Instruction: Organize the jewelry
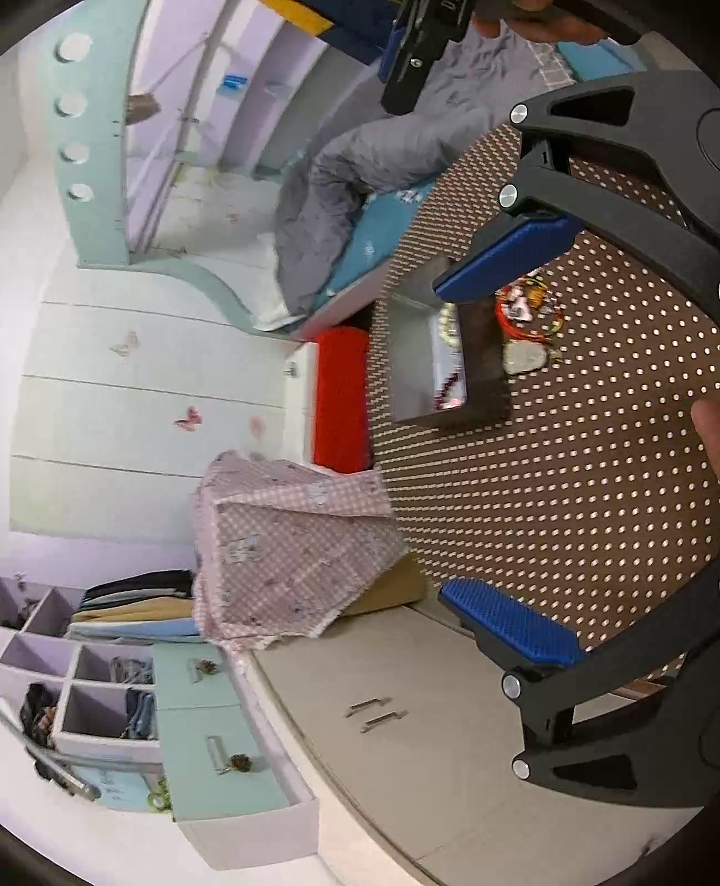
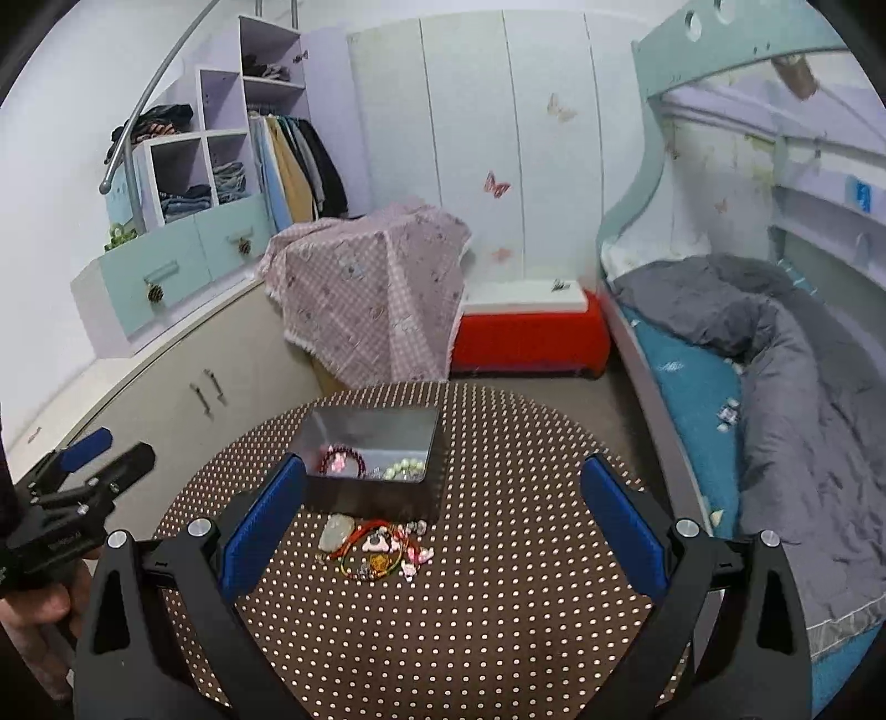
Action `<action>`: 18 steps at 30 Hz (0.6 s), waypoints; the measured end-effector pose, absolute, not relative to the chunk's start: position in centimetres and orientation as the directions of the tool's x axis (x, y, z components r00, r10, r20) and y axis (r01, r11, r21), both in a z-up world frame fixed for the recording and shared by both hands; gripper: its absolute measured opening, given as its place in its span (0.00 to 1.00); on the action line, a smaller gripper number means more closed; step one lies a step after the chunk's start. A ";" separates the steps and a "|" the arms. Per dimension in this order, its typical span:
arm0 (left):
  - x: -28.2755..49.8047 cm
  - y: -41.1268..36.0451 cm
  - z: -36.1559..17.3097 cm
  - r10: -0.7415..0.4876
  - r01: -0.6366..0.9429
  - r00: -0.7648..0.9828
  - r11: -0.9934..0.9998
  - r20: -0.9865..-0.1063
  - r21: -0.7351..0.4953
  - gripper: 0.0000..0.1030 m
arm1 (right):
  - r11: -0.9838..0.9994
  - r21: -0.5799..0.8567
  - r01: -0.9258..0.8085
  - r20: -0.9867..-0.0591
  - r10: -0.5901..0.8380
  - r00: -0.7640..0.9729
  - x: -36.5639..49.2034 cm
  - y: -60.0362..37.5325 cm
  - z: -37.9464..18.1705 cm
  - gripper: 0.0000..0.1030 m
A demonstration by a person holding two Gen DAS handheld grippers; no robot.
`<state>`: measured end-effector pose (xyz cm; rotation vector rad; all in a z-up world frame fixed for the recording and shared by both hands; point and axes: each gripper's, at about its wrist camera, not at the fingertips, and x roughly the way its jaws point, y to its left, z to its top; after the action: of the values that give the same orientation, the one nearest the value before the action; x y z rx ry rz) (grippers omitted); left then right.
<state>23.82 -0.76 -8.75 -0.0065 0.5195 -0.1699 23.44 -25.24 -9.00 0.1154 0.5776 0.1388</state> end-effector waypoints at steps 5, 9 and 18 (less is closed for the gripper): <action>25.1 -2.1 -11.6 -0.148 0.178 0.811 0.984 -0.566 -0.001 0.94 | 0.977 0.190 -0.093 -0.579 0.188 0.793 24.1 -25.9 -11.7 0.93; 26.0 -3.3 -14.2 -0.161 0.213 0.763 0.977 -0.626 0.009 0.94 | 0.975 0.205 -0.084 -0.612 0.194 0.767 24.6 -26.3 -13.3 0.93; 28.7 -6.0 -18.8 -0.176 0.285 0.664 0.958 -0.726 0.028 0.83 | 0.976 0.204 -0.074 -0.673 0.194 0.714 26.0 -26.5 -15.6 0.93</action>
<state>28.65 -6.01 -18.76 0.1437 0.8037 -0.2612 25.99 -26.55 -15.58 0.1667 0.7624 0.1493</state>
